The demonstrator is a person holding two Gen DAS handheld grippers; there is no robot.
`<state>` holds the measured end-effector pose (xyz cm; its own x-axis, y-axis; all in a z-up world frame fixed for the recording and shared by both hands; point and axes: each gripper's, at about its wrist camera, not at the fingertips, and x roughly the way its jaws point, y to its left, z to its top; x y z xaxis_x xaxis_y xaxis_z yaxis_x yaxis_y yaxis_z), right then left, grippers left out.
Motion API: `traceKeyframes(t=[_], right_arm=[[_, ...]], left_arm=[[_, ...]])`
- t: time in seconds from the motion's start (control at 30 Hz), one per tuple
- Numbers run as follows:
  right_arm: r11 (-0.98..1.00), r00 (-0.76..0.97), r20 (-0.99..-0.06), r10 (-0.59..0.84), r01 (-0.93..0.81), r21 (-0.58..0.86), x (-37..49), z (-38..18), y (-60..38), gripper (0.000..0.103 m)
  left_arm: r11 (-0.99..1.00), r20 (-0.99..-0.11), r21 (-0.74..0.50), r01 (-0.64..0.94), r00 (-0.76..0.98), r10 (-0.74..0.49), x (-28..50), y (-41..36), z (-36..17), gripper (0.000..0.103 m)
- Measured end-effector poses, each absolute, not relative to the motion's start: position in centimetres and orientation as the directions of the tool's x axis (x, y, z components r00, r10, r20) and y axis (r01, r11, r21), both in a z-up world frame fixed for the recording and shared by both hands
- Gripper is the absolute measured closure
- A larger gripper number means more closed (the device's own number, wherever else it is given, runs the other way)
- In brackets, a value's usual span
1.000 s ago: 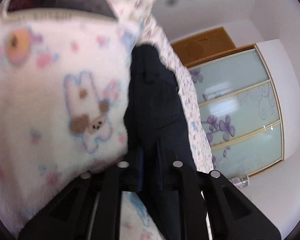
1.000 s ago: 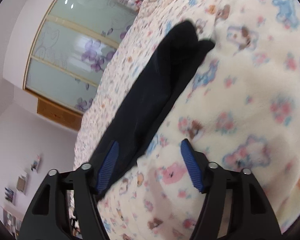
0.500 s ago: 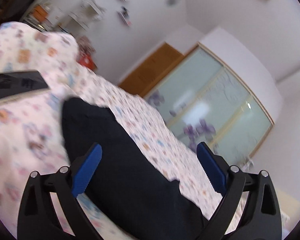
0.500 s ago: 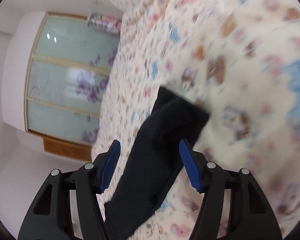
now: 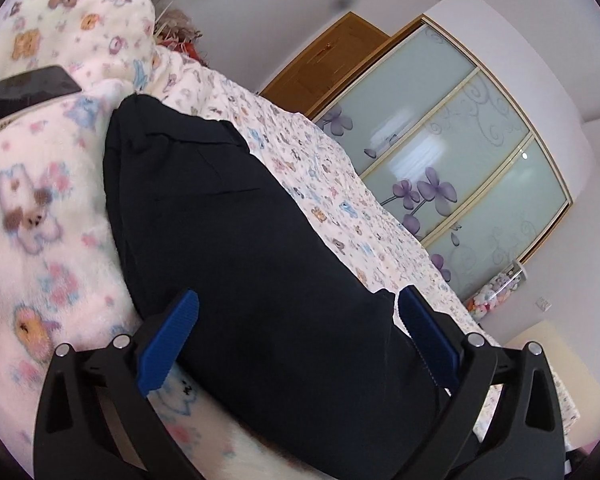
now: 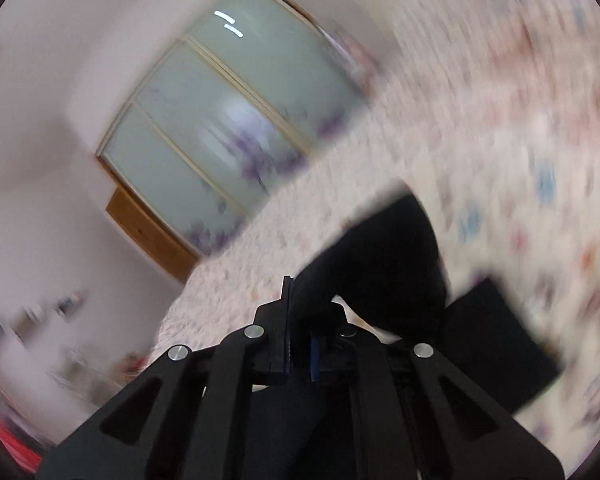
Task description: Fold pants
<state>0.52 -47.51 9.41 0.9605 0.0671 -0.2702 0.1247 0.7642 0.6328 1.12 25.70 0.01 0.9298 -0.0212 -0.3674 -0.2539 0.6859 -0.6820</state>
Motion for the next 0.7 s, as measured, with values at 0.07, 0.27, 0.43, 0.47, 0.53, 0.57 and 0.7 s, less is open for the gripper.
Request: traceKeyframes(t=[0.07,0.27,0.43,0.47,0.53,0.57,0.7], right_arm=[[0.71,0.888,-0.459,0.025,0.308,0.634,1.3,5.5,-49.1,0.097],[0.518,0.797,-0.601,0.056,0.491,0.7,-1.5,-3.5,-52.3,0.097],[0.522,0.766,-0.636,0.094,0.506,0.686,-1.4,-3.1,-52.8,0.095],[0.513,0.747,-0.654,0.115,0.519,0.683,-0.7,-2.9,-53.2,0.095],[0.508,0.74,-0.66,0.131,0.522,0.685,-1.3,-2.6,-53.1,0.089],[0.499,0.744,-0.657,0.123,0.526,0.689,-2.1,-2.2,-52.9,0.087],[0.458,0.804,-0.592,0.061,0.504,0.732,-5.1,-0.8,-53.3,0.037]], left_arm=[[0.684,-0.376,-0.681,-0.263,0.926,-0.018,1.3,25.7,0.0,0.003],[0.677,-0.373,-0.688,-0.262,0.928,-0.02,1.3,26.0,0.0,0.003],[0.677,-0.383,-0.68,-0.281,0.924,-0.001,1.2,25.8,0.1,0.003],[0.678,-0.385,-0.677,-0.285,0.923,0.003,1.3,25.8,0.1,0.003],[0.677,-0.393,-0.672,-0.299,0.919,0.015,1.4,26.0,0.0,0.003],[0.672,-0.396,-0.674,-0.306,0.918,0.021,1.4,26.3,-0.1,0.003],[0.642,-0.398,-0.694,-0.325,0.917,0.034,1.3,27.3,-0.5,0.003]])
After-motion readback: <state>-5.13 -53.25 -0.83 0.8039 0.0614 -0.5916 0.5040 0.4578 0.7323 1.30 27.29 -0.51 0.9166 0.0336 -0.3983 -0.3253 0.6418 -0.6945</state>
